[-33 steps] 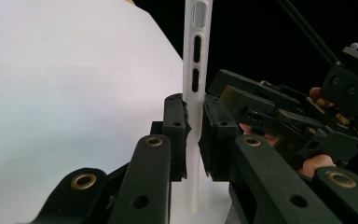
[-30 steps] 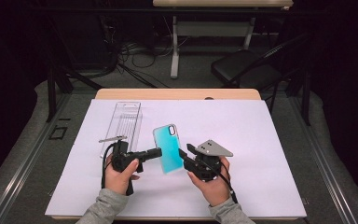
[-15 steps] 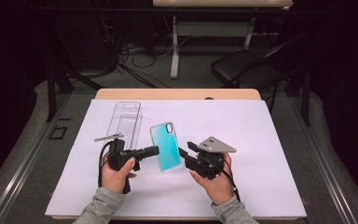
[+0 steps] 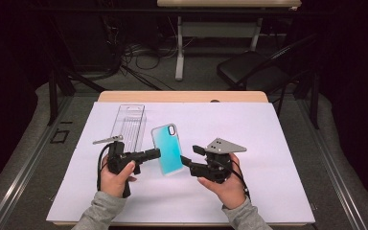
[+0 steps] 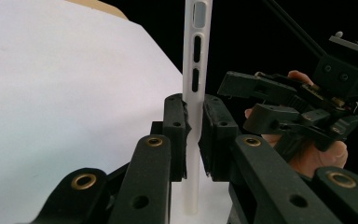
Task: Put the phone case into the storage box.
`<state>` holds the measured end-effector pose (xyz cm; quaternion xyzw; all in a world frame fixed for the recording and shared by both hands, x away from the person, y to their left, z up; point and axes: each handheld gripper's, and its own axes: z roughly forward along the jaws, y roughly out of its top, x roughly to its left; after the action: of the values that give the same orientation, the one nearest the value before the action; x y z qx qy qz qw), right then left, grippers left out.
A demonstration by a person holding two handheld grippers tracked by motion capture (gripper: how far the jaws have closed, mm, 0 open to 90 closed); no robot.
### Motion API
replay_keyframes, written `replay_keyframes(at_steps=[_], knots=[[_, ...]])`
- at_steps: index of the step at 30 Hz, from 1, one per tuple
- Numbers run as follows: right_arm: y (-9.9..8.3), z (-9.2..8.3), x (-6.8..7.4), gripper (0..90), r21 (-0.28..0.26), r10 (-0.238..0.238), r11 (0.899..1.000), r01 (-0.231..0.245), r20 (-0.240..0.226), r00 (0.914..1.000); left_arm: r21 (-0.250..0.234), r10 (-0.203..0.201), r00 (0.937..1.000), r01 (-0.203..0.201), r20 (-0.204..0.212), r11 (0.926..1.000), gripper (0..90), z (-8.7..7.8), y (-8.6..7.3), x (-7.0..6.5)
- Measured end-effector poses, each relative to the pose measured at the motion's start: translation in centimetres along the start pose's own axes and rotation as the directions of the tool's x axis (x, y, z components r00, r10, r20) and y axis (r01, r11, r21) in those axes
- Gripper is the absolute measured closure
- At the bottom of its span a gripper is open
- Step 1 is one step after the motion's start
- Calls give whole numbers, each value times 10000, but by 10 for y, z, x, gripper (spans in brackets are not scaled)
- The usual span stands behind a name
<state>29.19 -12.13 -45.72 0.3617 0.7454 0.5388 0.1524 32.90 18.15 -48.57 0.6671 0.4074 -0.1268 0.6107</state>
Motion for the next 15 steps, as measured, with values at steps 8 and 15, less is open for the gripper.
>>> replay_keyframes(at_steps=[8, 15], knots=[[3, -2, -2, 397, 243, 66, 9997, -43, -930, 9956, 44, 79, 9998, -79, 181, 10000, 820, -2, 2, -1], [4, -4, -6, 407, 377, 369, 9988, -325, -1220, 9918, 114, 260, 9987, -265, 437, 9996, 821, -4, 3, -2]])
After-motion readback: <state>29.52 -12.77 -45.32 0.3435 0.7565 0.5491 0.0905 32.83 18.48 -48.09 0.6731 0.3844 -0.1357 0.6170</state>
